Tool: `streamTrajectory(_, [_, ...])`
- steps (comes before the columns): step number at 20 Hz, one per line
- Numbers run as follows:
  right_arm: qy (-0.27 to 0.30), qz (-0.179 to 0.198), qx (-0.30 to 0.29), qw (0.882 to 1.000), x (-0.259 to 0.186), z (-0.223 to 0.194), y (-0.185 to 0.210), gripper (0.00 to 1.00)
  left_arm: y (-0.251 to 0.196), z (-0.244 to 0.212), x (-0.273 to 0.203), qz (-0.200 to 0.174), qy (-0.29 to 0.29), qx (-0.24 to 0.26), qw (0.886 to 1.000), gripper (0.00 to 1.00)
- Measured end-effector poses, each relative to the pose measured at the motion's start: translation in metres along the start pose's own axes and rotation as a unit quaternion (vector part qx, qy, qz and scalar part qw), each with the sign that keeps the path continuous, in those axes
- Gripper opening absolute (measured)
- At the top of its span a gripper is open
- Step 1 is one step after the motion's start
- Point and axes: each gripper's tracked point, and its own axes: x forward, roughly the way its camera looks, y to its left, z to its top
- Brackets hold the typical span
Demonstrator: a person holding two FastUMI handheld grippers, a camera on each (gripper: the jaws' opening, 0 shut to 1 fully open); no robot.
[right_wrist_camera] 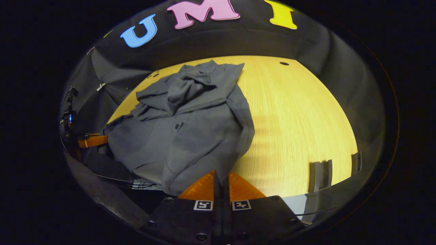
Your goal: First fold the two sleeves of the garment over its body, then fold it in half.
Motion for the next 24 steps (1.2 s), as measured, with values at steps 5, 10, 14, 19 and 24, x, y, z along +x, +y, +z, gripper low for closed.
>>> streamTrajectory(5, [-0.080,0.018,-0.005,0.997,-0.023,0.075,0.008,0.06,-0.001,0.062,-0.015,0.000,-0.060,0.008,0.998,0.05])
streamTrajectory(10, [-0.134,0.021,-0.017,0.991,-0.031,0.141,0.013,0.06,0.006,0.125,-0.021,0.008,-0.116,0.010,0.993,0.05])
streamTrajectory(14, [-0.161,0.017,-0.037,0.986,-0.028,0.185,0.013,0.06,0.012,0.166,-0.019,0.012,-0.149,0.016,0.989,0.05])
streamTrajectory(19, [-0.191,0.007,-0.038,0.981,-0.013,0.238,0.008,0.05,0.022,0.216,0.001,0.024,-0.183,0.010,0.983,0.05])
streamTrajectory(24, [-0.207,0.002,-0.050,0.977,0.014,0.286,0.005,0.06,0.040,0.263,0.028,0.037,-0.209,0.000,0.977,0.05])
